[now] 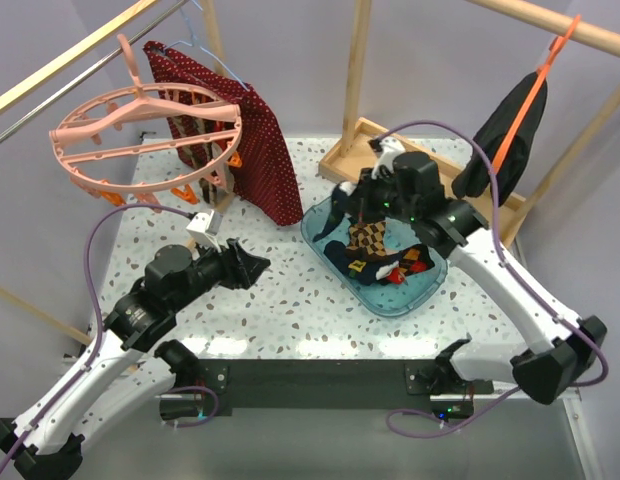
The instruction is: Remove the socks clipped to the hanger
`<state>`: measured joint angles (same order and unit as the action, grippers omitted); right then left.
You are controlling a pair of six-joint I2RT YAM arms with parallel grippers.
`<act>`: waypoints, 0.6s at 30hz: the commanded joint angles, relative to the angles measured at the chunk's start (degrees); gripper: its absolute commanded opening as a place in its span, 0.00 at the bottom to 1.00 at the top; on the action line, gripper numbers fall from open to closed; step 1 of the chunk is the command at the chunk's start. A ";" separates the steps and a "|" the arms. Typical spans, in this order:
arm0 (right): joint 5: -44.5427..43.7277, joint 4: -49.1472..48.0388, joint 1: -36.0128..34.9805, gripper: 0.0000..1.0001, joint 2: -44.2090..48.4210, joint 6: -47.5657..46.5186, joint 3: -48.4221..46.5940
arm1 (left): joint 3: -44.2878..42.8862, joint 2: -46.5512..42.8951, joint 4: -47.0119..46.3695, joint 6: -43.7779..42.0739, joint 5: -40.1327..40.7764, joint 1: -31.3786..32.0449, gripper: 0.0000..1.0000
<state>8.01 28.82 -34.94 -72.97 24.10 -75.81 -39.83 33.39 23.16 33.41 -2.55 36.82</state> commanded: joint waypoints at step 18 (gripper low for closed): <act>-4.59 9.77 12.09 0.76 0.37 -4.76 3.40 | -2.62 -5.96 2.59 -2.56 5.44 -0.08 0.62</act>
<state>-0.93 39.48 -22.61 -71.77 21.85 -68.23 -40.01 29.80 24.84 32.12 -0.36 36.82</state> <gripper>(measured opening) 0.701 0.617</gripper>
